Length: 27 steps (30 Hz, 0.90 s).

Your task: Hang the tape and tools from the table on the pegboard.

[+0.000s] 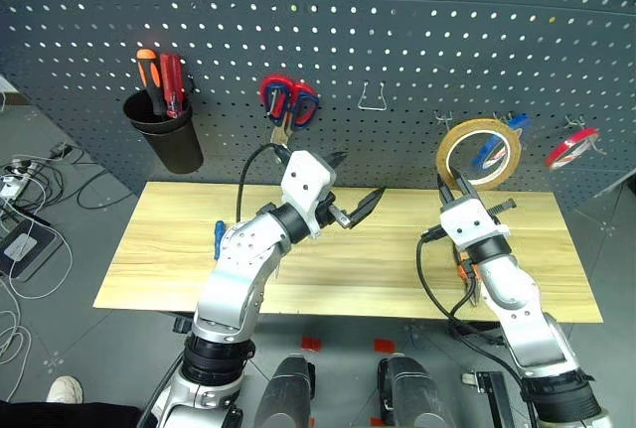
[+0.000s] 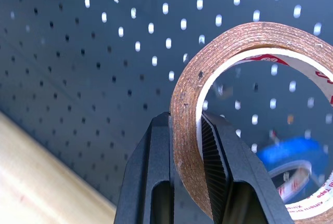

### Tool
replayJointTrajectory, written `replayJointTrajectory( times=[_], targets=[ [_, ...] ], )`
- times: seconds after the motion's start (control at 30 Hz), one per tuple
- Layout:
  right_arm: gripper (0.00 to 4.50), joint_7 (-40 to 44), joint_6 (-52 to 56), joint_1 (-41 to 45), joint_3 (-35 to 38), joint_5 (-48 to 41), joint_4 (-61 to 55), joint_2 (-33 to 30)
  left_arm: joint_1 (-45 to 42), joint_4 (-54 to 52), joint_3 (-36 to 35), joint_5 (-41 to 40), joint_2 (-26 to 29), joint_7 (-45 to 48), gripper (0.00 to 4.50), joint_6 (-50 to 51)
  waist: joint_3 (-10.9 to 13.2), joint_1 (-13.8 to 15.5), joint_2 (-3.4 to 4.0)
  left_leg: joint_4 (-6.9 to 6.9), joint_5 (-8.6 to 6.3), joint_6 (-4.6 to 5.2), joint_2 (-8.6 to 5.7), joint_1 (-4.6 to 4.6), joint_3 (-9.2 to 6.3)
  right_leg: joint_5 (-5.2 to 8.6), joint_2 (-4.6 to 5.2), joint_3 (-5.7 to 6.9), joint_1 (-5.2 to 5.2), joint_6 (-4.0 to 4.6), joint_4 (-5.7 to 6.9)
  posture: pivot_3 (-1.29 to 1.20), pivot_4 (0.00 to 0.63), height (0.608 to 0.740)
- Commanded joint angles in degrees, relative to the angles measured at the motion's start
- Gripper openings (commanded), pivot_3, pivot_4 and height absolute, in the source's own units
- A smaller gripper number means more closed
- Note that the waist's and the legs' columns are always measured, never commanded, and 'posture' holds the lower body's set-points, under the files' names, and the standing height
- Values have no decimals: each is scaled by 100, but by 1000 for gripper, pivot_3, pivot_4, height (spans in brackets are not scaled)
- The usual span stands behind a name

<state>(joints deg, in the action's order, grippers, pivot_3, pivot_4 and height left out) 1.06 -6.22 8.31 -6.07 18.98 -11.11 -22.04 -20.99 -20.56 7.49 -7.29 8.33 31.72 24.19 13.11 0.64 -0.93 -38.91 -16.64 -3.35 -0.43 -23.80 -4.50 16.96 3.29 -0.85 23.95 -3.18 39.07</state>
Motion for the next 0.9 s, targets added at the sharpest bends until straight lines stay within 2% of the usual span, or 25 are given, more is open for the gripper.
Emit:
replayJointTrajectory(
  times=[0.03,0.3,0.5,0.9],
  targets=[
    [459,20,-326,285,187,-228,177,78,-200,43,178,42,-56,-135,4500,-224,-38,38,1,0,0,0,0,0,1,0,0,0,0,0,0,117,145,740],
    [459,798,-207,658,134,-1118,721,387,-529,436,375,-11,-124,-115,4500,-442,-127,72,0,0,0,0,1,6,3,0,-3,-2,-4,1,0,115,146,740],
    [459,1095,257,537,179,-1345,651,492,-453,391,437,-44,-71,-89,4500,-463,-132,72,3,-1,0,0,2,7,3,0,-4,-2,-5,1,3,110,150,740],
    [4311,1060,941,162,389,-1311,320,438,-334,459,573,-23,33,6,4500,-525,-138,70,6,-3,0,1,2,17,3,0,-4,-3,-13,1,6,88,164,740]
  ],
)
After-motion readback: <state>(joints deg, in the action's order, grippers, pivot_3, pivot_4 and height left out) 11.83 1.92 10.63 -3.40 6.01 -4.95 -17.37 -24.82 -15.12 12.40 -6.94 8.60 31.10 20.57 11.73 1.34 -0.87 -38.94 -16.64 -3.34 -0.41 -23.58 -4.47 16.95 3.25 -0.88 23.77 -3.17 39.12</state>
